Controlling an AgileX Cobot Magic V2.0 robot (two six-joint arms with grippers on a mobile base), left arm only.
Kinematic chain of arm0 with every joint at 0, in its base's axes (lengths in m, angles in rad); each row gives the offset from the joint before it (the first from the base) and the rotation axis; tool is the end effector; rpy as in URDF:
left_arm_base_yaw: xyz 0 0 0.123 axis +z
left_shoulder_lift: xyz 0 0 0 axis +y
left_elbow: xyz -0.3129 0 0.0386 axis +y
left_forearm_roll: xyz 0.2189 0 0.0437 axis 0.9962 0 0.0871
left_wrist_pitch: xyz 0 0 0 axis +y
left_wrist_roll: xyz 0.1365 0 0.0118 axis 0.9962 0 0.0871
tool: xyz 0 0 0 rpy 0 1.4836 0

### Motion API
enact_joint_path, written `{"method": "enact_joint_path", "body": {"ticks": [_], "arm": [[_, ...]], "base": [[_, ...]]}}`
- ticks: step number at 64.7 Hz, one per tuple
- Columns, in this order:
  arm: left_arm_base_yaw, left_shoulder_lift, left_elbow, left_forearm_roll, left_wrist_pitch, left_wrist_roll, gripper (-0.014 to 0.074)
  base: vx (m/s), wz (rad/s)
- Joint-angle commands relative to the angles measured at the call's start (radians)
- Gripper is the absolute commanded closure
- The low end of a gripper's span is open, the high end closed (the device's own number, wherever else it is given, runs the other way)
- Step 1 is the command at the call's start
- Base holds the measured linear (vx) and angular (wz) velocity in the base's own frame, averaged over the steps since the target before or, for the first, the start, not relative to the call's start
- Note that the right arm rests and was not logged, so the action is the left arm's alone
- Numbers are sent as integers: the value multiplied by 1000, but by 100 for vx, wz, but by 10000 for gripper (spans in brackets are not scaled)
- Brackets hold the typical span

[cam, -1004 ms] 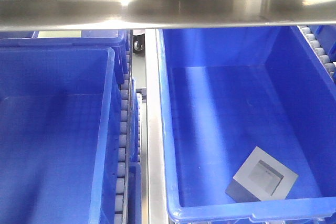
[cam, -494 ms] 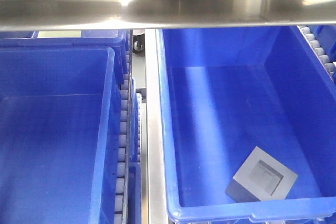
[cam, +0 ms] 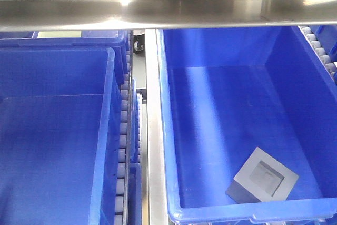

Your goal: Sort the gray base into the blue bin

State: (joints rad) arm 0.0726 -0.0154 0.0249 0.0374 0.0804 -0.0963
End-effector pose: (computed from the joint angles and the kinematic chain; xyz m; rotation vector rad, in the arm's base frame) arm 0.0427 0.0035 0.1979 -0.1058 1.5699 0.0130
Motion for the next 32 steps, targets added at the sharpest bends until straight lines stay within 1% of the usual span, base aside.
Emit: {"method": "enact_joint_path", "body": {"ticks": [1, 32], "arm": [[2, -12, 15, -1, -80, -12, 599], [2, -12, 15, -1, -80, -12, 598]], "base": [[0, 0], [0, 0]]}}
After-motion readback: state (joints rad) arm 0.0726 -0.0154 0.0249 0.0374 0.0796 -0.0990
